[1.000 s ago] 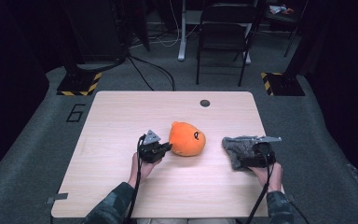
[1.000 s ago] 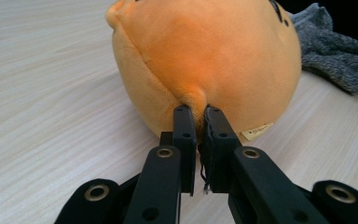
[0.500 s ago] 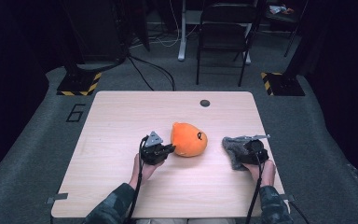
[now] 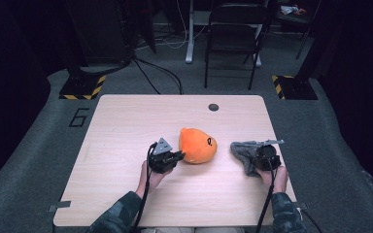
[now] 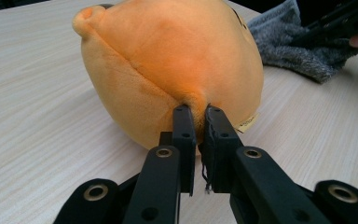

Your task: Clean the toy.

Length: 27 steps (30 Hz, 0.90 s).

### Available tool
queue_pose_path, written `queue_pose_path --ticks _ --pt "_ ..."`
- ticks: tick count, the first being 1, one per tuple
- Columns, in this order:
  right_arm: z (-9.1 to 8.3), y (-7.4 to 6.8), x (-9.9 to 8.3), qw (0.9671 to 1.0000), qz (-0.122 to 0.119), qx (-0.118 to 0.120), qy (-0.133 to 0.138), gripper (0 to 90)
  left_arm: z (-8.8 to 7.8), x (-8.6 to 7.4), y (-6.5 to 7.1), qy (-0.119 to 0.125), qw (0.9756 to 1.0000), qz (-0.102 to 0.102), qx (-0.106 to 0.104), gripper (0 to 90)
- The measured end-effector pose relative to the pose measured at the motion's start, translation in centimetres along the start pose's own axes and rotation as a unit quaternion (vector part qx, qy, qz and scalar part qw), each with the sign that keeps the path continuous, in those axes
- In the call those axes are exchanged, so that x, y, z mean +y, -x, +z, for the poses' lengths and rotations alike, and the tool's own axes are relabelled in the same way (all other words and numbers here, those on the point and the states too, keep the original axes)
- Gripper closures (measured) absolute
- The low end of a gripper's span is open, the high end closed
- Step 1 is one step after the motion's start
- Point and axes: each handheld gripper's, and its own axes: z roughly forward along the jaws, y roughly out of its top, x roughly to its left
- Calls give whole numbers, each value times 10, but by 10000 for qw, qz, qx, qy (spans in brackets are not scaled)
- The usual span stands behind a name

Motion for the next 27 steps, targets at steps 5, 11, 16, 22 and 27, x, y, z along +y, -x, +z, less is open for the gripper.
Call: queue_pose_path --ticks 5,11,16,22,27 --pt "-20 -5 12 9991 14 143 387 781 0 0 1 25 10000 8 5 838" --pt "-37 -21 28 9961 -228 387 762 779 -1 -2 2 29 10000 84 26 836" --pt "-40 -46 39 9931 -510 599 872 777 -2 -2 3 -19 9999 141 15 834" --pt "-45 -74 50 9896 -719 834 928 774 -1 -2 3 35 9999 146 45 834" --pt "-46 -93 61 9854 -962 981 1008 770 -1 -2 4 62 9998 160 52 833"
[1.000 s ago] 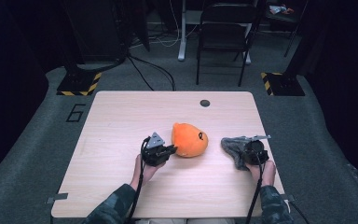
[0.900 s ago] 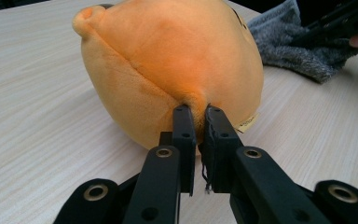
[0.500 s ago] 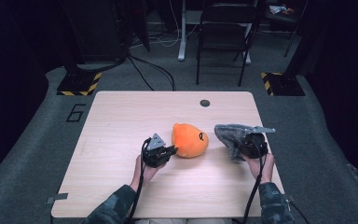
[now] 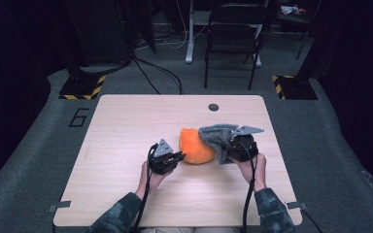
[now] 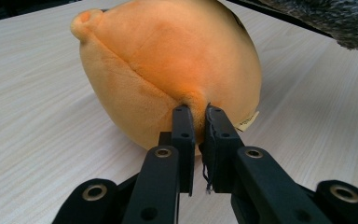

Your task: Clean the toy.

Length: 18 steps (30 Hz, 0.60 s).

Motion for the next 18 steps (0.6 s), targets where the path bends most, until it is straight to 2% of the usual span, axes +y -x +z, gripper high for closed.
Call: queue_pose_path --ticks 8,11,16,18 --pt "16 -30 24 9992 -322 199 93 764 0 1 0 -2 9999 103 -1 832" --pt "23 -40 30 9989 -382 248 80 761 1 2 2 16 10000 73 -17 832" --pt "35 -54 36 9979 -611 196 -86 756 1 2 3 53 10000 59 -38 832" --pt "39 -56 37 9980 -585 170 -172 754 1 2 2 8 10000 58 -78 831"
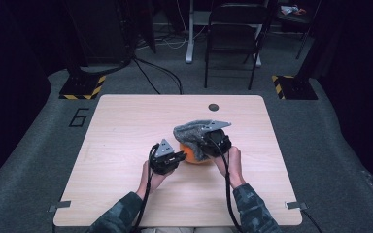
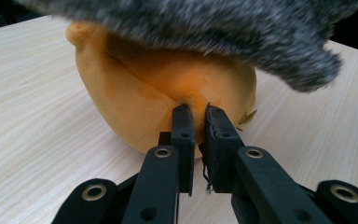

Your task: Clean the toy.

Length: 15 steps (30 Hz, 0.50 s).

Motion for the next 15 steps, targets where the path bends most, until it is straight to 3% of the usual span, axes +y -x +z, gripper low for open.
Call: queue_pose_path --ticks 6,15 --pt "8 4 -7 10000 -27 41 -63 750 0 -2 -2 -4 10000 -62 6 831" --pt "6 10 -13 9999 15 71 -109 750 -2 -3 -1 -20 10000 -6 16 833"
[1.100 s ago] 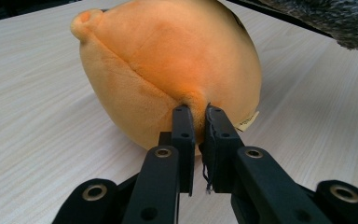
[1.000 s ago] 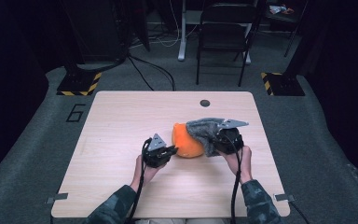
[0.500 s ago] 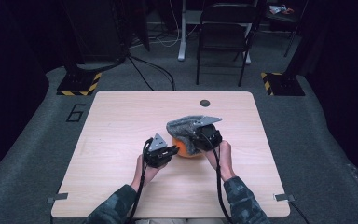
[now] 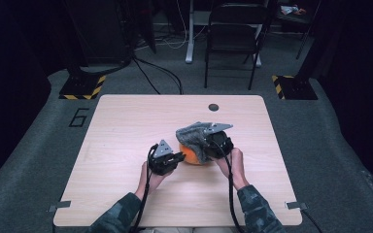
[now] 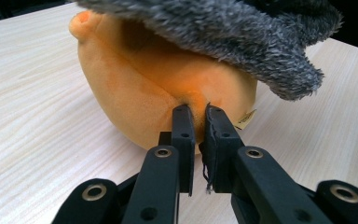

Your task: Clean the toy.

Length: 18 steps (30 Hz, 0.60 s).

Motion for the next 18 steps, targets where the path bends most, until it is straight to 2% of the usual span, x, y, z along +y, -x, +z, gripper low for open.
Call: queue_pose_path --ticks 4,6,18 --pt "0 4 -2 10000 6 -20 -12 750 -1 -1 -1 -25 10000 -6 8 833" --pt "0 8 -4 10000 83 -23 -35 750 -1 -2 -2 -17 10000 -81 -11 833" --pt "0 30 -17 9986 453 -176 -200 751 -2 -2 -2 -62 10000 -42 -48 832"
